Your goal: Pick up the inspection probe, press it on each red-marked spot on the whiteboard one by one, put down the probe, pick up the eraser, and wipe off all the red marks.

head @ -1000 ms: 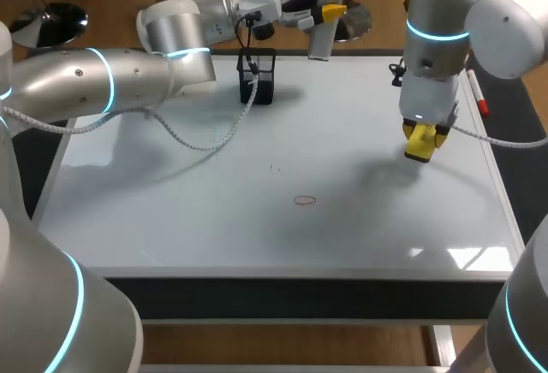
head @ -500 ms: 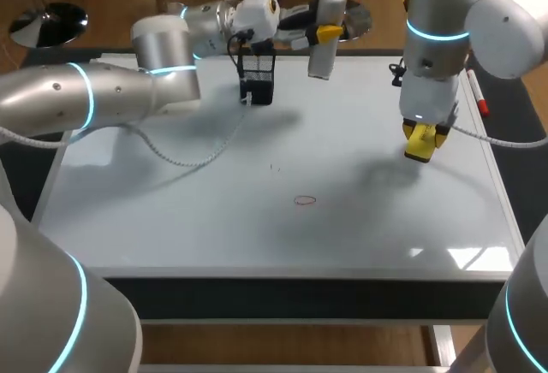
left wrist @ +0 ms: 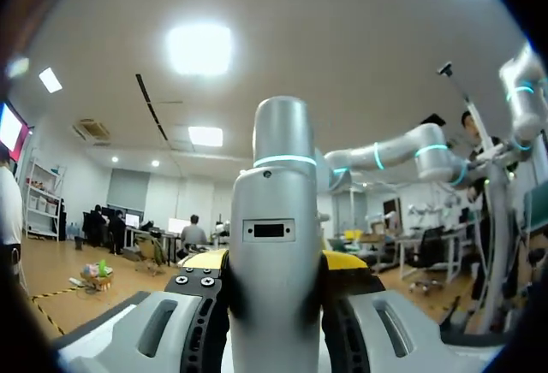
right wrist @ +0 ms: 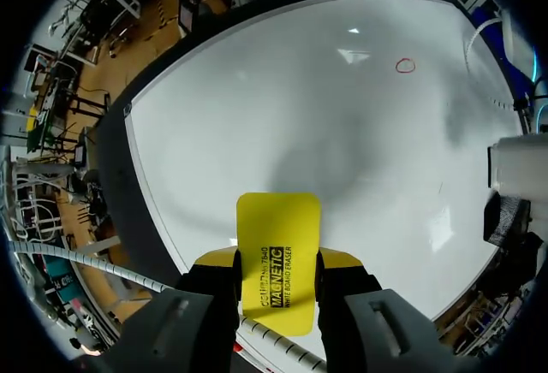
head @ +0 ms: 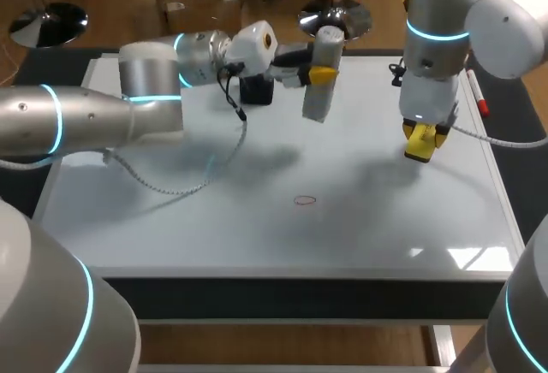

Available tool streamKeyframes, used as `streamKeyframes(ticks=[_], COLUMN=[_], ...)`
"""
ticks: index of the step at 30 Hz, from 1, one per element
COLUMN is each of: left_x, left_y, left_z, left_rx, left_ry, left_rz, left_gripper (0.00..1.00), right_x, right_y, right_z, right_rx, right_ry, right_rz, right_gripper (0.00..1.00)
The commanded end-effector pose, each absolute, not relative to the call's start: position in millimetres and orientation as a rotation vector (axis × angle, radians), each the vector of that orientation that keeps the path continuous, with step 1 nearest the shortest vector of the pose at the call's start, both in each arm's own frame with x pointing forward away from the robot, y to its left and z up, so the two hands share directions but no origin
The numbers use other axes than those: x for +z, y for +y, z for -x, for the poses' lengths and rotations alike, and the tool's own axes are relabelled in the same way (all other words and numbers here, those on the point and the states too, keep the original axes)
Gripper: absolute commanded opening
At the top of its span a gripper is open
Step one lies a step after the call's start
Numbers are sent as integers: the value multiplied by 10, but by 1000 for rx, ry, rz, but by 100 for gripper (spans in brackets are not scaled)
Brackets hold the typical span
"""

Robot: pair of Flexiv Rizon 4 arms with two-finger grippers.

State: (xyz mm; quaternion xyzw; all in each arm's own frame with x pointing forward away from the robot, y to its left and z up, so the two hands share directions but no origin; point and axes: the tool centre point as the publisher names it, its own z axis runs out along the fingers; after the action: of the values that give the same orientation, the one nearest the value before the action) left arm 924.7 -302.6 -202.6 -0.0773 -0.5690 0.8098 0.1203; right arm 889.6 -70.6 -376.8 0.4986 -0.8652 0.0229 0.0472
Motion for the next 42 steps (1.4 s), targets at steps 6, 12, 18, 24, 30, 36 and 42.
streamKeyframes(ticks=[6,12,18,24,30,36,42], left_x=[-2172,-2267,-2380,-2515,-2612,-2694,-2758], left_y=[-2955,-2896,-2856,-2836,-2846,-2839,-2840], left_z=[-8596,-8384,-8219,-8139,-8125,-8132,-8157], left_rx=[2373,2351,2350,2346,2341,2340,2339], left_ry=[-1638,-1614,-1587,-1575,-1579,-1571,-1574], left_rz=[202,198,168,127,115,104,107], left_gripper=[0,0,0,0,0,0,0], right_x=[-3759,-3759,-3759,-3759,-3759,-3759,-3759], right_y=[-713,-713,-713,-713,-713,-713,-713], right_z=[-8893,-8893,-8893,-8893,-8893,-8893,-8893], right_rx=[75,75,75,75,75,75,75], right_ry=[-2639,-2639,-2639,-2639,-2639,-2639,-2639], right_rz=[-1523,-1523,-1523,-1523,-1523,-1523,-1523], right_gripper=[0,0,0,0,0,0,0])
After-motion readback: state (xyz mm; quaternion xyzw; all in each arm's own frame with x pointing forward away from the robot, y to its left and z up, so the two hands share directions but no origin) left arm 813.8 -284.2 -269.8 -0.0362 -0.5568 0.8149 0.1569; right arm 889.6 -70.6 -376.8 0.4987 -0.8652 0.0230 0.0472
